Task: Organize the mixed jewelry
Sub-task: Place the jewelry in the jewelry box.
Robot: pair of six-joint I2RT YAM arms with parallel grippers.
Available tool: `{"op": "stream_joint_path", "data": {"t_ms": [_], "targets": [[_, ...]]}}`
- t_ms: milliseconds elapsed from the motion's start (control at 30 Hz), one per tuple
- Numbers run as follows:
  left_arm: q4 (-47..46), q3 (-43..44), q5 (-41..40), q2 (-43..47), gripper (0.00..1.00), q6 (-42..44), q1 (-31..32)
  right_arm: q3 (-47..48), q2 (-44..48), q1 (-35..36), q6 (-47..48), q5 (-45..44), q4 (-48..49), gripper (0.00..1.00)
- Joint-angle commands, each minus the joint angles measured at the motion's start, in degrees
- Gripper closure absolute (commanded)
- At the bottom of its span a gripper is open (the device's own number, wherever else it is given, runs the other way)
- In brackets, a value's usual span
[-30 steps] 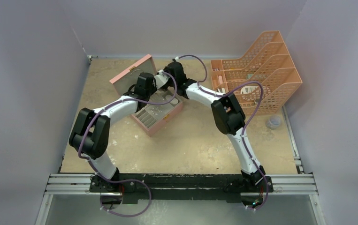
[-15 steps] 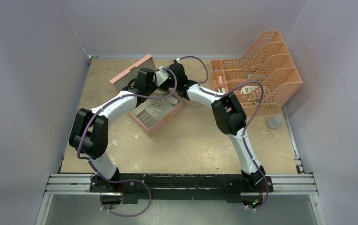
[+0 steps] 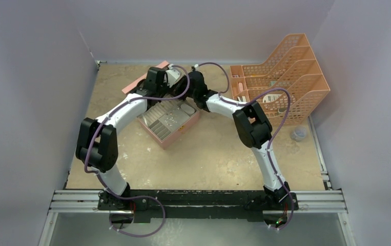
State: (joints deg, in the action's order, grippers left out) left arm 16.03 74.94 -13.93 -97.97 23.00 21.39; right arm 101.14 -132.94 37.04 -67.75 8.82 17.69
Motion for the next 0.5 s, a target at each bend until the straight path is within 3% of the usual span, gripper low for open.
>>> {"op": "stream_joint_path", "data": {"t_ms": [0,467], "targets": [[-0.2,3.2,-0.5,-1.9,1.00,-1.8,-0.4,-1.8,3.3,0.2,3.1,4.7,2.3,1.00],[-1.0,2.9,-2.1,-3.8,1.00,-2.1,-1.5,-4.1,4.8,0.0,4.7,11.4,14.7,1.00]]}}
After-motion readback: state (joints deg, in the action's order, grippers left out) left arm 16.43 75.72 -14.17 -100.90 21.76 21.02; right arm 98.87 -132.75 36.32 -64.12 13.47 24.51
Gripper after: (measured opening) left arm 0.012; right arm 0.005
